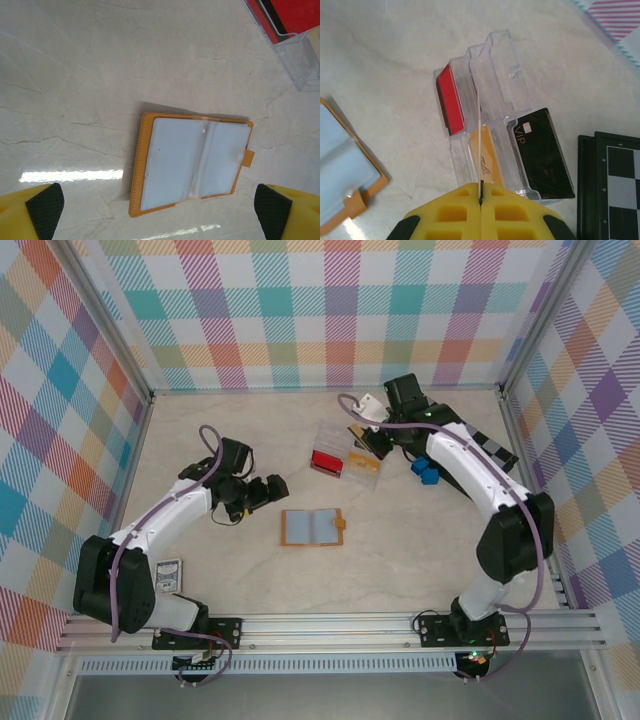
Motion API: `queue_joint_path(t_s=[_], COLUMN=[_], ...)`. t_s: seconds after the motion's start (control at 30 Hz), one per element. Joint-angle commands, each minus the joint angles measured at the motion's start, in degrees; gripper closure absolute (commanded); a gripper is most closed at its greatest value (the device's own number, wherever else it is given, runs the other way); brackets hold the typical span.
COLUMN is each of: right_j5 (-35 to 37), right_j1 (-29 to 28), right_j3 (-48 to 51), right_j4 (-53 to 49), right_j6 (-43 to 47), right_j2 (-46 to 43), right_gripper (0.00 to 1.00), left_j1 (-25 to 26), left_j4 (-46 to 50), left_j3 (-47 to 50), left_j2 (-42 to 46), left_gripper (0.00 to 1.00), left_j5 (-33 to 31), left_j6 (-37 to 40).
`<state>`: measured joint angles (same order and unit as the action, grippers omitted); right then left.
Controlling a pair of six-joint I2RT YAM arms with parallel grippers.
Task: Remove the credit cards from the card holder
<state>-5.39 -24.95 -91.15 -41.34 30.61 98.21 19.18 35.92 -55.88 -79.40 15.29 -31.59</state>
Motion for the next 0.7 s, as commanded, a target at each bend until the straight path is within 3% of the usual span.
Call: queue_joint_path(t_s=[0.0, 0.4, 0.67], right_j5=[-2.1, -0.6, 6.2], right_j1=[0.1, -1.7, -2.6], right_j3=[-5.1, -14.1, -17.5], right_j4=[-6.5, -12.2, -13.9], right_j6=[8.8, 12.3, 12.9], right_j2=[3.7, 14.5, 18.7], right_gripper=[1.0, 1.0, 1.0], left_j1=[-0.8, -0.8, -0.8], left_j4=[1.0, 0.9, 0.9], left_j3=[1.1, 1.1, 1.4], left_j2=[1.4, 1.0, 0.7], left_gripper=[0.0, 0.0, 0.0], left_j5=[0.1, 1.7, 2.0], left_j6=[2.0, 2.0, 2.0])
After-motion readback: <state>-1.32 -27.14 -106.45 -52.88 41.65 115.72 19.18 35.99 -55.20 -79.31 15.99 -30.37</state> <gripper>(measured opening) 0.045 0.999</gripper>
